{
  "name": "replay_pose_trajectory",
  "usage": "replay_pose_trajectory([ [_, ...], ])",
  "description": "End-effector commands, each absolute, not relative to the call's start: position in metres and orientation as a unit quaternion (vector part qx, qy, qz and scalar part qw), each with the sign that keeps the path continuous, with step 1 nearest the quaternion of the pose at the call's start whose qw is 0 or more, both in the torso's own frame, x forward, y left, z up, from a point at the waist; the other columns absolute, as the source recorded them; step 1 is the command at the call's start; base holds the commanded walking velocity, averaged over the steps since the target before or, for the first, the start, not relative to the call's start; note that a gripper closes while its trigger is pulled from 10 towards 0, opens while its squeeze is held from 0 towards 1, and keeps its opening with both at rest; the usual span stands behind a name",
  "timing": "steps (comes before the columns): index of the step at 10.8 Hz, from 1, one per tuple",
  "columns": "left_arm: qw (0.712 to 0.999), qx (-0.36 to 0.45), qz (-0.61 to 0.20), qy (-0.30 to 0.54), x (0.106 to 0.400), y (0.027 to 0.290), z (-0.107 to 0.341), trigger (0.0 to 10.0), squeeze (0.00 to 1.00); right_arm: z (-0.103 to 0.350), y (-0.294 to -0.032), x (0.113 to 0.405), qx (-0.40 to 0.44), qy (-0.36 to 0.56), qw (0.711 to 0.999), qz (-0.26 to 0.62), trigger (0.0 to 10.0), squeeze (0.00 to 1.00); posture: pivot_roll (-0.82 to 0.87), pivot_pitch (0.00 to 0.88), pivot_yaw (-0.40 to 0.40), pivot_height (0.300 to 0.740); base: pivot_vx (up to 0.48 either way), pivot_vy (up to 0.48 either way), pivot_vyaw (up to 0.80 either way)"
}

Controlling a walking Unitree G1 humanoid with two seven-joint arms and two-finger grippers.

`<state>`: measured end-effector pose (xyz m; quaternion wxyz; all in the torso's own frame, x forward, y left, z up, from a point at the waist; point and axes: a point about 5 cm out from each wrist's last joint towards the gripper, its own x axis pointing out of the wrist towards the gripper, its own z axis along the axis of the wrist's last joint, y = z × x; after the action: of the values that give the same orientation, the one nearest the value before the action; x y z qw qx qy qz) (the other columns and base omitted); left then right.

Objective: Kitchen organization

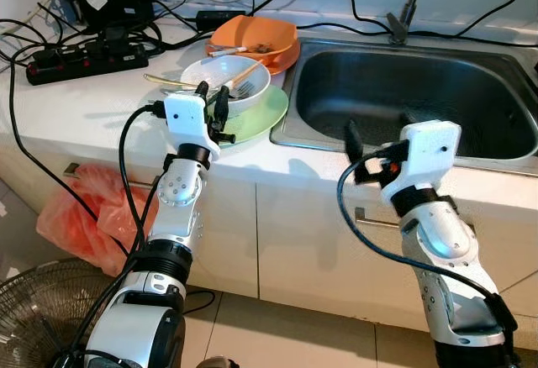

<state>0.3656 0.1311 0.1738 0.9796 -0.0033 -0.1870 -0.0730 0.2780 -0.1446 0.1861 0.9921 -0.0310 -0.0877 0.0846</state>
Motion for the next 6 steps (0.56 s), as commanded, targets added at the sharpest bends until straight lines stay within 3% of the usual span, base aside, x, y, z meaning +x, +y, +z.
replay_pose_trajectory([
  [1,0.977,-0.002,-0.071,-0.203,0.3676,0.1302,0.1841,3.8,0.00,0.1830,-0.1424,0.2768,-0.029,-0.077,0.992,0.091,10.0,0.00,-0.01,0.042,0.037,0.740,0.000,0.000,0.00],
  [2,0.976,-0.007,-0.075,-0.205,0.3678,0.1306,0.1851,0.0,0.00,0.1819,-0.1415,0.2771,-0.030,-0.073,0.993,0.093,10.0,0.00,-0.01,0.042,0.035,0.740,0.000,0.000,0.00],
  [3,0.976,-0.007,-0.074,-0.205,0.3679,0.1307,0.1855,0.0,0.00,0.1818,-0.1412,0.2772,-0.030,-0.072,0.992,0.094,10.0,0.00,-0.01,0.041,0.035,0.740,0.000,0.000,0.00],
  [4,0.978,0.002,-0.066,-0.200,0.3687,0.1316,0.1849,10.0,0.00,0.1821,-0.1411,0.2778,-0.033,-0.072,0.992,0.094,10.0,0.00,-0.01,0.039,0.033,0.740,0.000,0.000,0.00],
  [5,0.976,-0.004,-0.065,-0.206,0.3679,0.1327,0.1864,0.0,0.00,0.1823,-0.1412,0.2783,-0.034,-0.072,0.992,0.094,10.0,0.00,-0.01,0.038,0.030,0.740,0.000,0.000,0.00],
  [6,0.976,-0.005,-0.064,-0.210,0.3674,0.1335,0.1878,0.0,0.00,0.1822,-0.1411,0.2787,-0.035,-0.073,0.992,0.094,10.0,0.00,0.00,0.037,0.029,0.740,0.000,0.000,0.00],
])
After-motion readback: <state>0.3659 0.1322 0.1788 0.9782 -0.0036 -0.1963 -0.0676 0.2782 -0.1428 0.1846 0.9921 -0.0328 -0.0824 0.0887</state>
